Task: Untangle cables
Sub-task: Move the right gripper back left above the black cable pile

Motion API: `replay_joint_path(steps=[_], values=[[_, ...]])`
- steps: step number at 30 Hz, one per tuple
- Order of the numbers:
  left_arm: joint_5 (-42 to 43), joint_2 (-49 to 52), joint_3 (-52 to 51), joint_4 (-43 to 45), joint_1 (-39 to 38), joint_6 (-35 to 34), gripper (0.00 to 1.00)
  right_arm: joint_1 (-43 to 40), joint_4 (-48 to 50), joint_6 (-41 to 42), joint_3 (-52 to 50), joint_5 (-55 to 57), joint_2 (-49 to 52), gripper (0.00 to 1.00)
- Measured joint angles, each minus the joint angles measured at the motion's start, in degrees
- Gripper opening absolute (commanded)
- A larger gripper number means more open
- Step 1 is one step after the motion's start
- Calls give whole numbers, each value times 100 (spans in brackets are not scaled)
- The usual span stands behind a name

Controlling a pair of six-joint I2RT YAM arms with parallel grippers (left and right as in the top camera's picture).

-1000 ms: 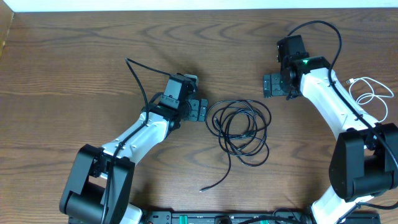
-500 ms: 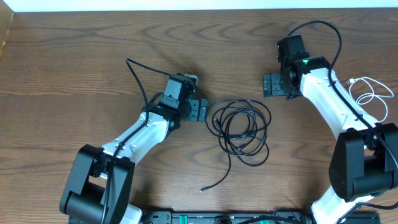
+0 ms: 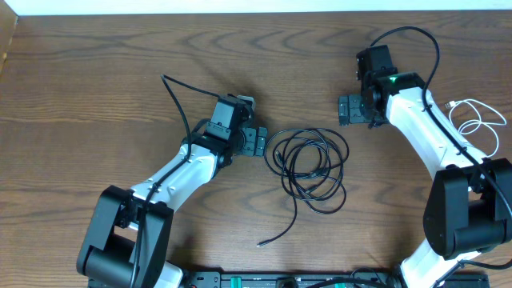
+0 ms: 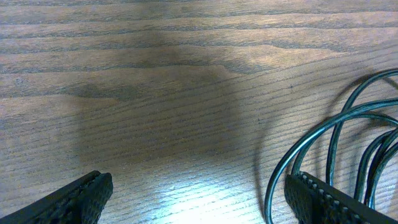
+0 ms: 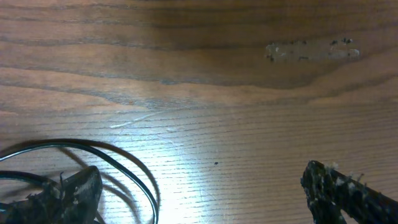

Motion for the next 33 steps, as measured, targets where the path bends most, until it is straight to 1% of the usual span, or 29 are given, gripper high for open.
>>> replay_joint_path(steps=[14,20,23,27,28,30,32,33], values=[[2,0,0,2,0,0,94,0,0,0,0,0,2,99],[2,0,0,149,0,0,94,0,0,0,0,-2,2,99],[2,0,0,157,0,0,91,2,2,0,0,-2,0,99],[2,0,0,157,0,-9,71,2,24,0,0,-2,0,99],[2,0,0,157,0,-15,63,0,26,0,0,-4,2,99],[2,-2,0,157,0,-11,56,0,26,0,0,-4,0,99],[-2,-2,0,157,0,24,47,0,26,-2,0,-4,2,99],[-2,0,0,157,0,-2,43,0,26,0,0,-4,2,99]])
